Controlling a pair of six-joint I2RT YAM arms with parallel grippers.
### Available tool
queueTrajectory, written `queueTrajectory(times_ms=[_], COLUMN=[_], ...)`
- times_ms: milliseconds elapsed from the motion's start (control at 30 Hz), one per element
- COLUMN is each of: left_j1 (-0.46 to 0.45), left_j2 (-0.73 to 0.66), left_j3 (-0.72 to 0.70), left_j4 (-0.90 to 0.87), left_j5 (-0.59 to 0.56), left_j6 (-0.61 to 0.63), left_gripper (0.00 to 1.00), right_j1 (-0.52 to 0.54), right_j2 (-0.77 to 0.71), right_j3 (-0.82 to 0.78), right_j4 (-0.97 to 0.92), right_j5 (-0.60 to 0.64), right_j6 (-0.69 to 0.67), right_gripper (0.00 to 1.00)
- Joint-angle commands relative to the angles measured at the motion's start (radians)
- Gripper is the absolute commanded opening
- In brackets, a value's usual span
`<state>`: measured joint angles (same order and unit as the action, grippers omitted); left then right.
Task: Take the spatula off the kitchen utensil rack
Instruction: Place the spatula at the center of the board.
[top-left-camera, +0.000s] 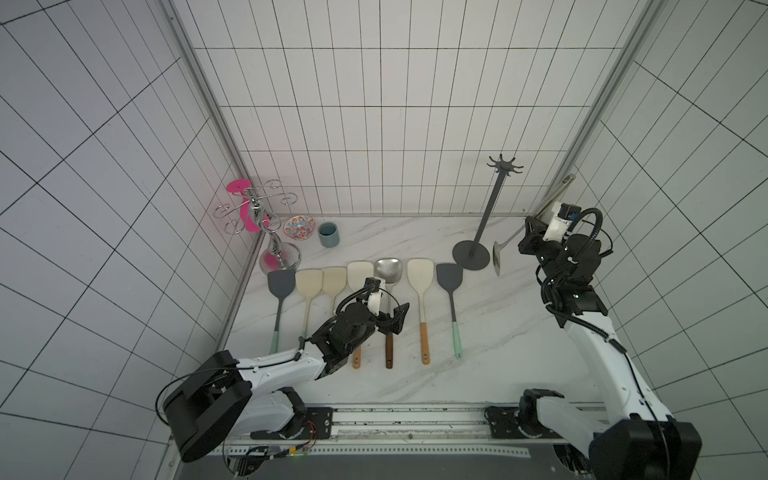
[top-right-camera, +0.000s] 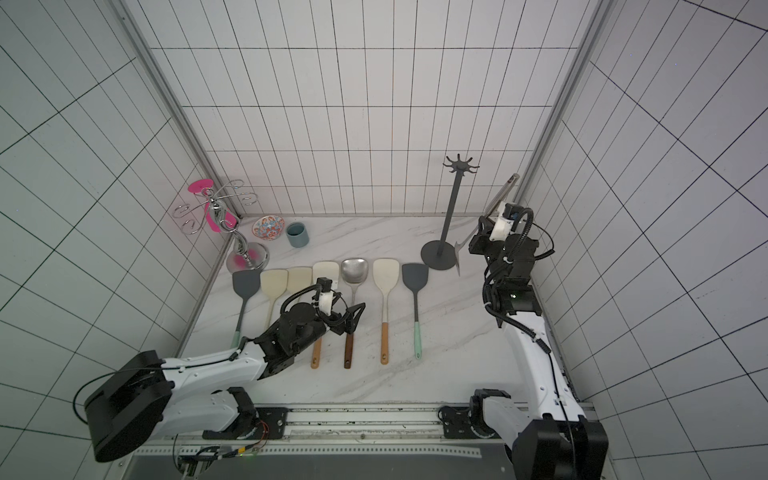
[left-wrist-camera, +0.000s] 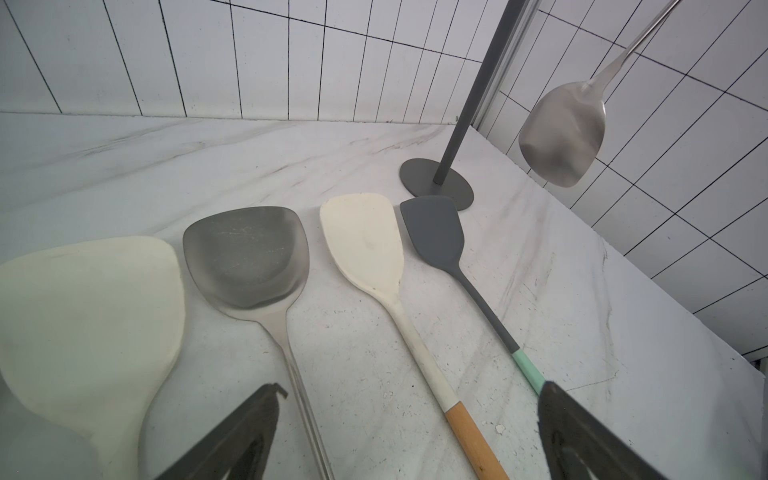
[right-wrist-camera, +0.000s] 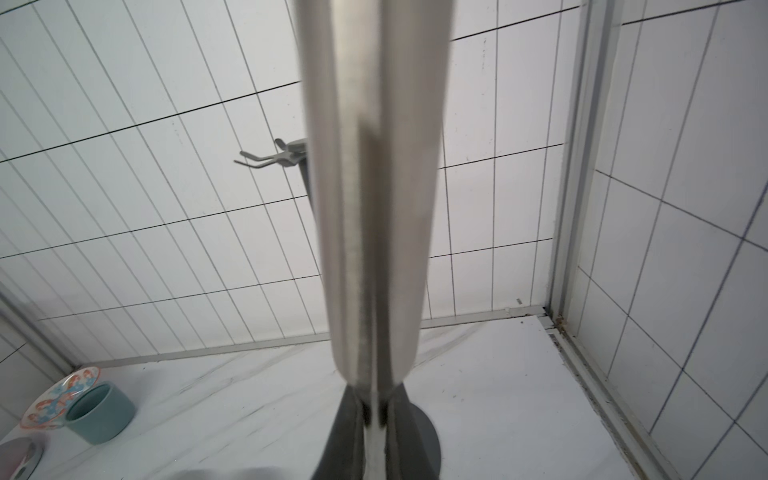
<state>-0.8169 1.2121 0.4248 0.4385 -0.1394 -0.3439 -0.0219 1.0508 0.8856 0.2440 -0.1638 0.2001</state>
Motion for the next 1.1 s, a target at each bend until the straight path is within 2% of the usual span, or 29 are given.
queueTrajectory(times_ms=[0, 100, 200, 400, 533, 733, 900, 1067], left_j1=[0.004, 0.004, 0.009, 0.081, 0.121, 0.13, 0.131, 0.13], left_j2=[-0.067, -0.127, -0.182, -0.195, -0.14, -0.031, 0.048, 0.106], left_j3=[0.073, 0.145, 0.177, 0.26, 0.322, 0.408, 0.479, 0.472], left_j4=[-0.13, -0.303, -0.391, -0.489, -0.462, -0.411, -0.415, -0.249], left_j5=[-0.047, -0.03, 0.018, 0.239, 0.397, 0.603, 0.713, 0.792], left_j6=[-0.045, -0.138, -0.251, -0.51, -0.68, -0.978, -1.188, -1.422], left_gripper=[0.98, 0.98, 0.98, 0.98, 0.98, 0.97, 0.97, 0.97], right_j1=[0.024, 0.044, 0.068, 0.157, 0.246, 0.382, 0.466, 0.53], right_j2=[-0.048, -0.077, -0.095, -0.106, -0.1, -0.116, -0.147, -0.176], right_j3=[-0.071, -0.109, -0.139, -0.195, -0.213, -0.241, -0.264, -0.288], right_j4=[0.086, 0.111, 0.121, 0.193, 0.219, 0.237, 0.245, 0.268], right_j5=[-0.151, -0.198, -0.231, -0.279, -0.279, -0.22, -0.158, -0.094], right_j6=[0.043, 0.044, 0.036, -0.009, -0.09, -0.238, -0.329, -0.389], right_gripper=[0.0, 0.0, 0.0, 0.0, 0.0, 0.0, 0.0, 0.0])
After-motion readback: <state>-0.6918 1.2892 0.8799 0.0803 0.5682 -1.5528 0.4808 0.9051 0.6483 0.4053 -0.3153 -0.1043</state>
